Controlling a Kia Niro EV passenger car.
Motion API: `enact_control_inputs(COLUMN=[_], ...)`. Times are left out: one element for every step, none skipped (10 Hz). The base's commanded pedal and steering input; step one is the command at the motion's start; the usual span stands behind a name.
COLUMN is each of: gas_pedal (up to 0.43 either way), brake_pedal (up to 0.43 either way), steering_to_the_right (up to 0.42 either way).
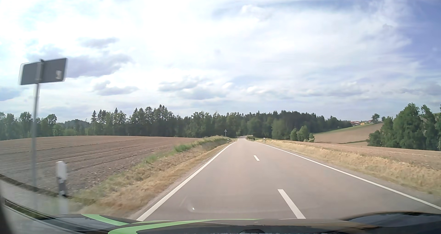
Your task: Follow the waypoints while adhering to traffic rules and regulations
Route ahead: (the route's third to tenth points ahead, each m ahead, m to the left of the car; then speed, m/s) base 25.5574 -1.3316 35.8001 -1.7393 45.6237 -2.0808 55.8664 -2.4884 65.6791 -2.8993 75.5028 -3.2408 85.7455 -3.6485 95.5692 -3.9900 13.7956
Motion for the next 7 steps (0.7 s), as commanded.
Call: enact_control_inputs(gas_pedal=[0.398,0.390,0.378,0.370,0.370,0.370,0.370], brake_pedal=[0.000,0.000,0.000,0.000,0.000,0.000,0.000], steering_to_the_right=[0.024,0.022,0.021,0.019,0.016,0.012,0.011])
